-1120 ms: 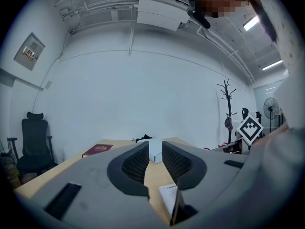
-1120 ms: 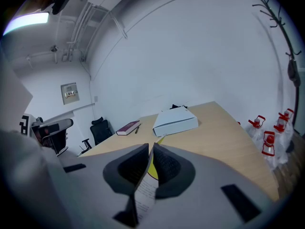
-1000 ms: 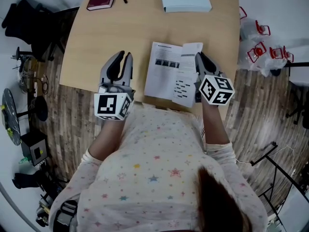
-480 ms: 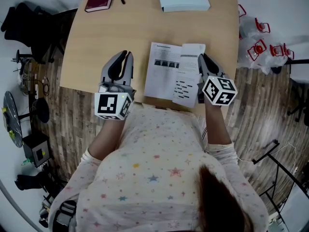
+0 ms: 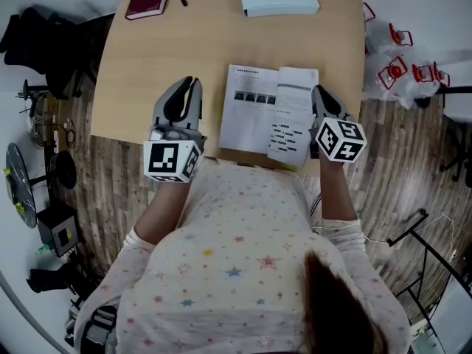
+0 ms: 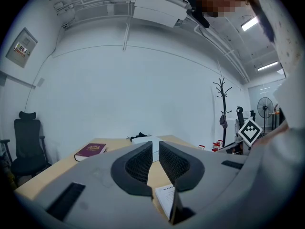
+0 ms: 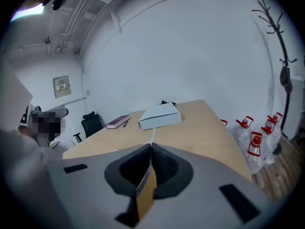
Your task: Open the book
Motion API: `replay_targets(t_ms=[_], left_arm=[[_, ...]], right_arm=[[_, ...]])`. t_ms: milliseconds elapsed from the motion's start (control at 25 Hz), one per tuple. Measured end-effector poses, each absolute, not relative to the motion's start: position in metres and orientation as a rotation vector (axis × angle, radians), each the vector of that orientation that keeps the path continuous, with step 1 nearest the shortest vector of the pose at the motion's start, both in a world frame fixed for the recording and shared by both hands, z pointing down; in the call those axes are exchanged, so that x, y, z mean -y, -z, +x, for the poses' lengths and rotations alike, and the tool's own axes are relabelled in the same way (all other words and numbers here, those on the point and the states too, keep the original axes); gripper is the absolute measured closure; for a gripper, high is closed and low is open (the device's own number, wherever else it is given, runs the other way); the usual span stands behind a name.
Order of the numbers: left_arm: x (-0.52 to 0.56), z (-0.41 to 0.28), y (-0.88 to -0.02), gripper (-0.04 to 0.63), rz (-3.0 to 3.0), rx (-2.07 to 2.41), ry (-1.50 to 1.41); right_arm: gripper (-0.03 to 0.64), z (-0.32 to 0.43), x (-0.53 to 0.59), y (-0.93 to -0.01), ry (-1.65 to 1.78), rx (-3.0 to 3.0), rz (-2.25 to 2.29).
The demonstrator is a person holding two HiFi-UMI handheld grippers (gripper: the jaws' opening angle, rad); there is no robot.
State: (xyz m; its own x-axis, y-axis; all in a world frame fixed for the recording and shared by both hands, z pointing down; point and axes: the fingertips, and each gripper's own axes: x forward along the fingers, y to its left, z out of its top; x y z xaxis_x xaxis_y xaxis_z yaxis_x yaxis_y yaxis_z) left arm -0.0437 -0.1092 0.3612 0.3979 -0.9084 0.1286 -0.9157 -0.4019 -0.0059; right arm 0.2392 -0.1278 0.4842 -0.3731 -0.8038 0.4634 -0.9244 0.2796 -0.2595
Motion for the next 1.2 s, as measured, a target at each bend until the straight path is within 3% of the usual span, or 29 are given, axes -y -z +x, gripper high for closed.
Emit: replay_targets(t_ms=[1200], left_arm=[[0.12, -0.029, -0.372, 0.548, 2.595, 1.618, -0.228]], right_arm=[[0.609, 0.29, 0.117, -0.549, -0.513, 2.059, 1.493]])
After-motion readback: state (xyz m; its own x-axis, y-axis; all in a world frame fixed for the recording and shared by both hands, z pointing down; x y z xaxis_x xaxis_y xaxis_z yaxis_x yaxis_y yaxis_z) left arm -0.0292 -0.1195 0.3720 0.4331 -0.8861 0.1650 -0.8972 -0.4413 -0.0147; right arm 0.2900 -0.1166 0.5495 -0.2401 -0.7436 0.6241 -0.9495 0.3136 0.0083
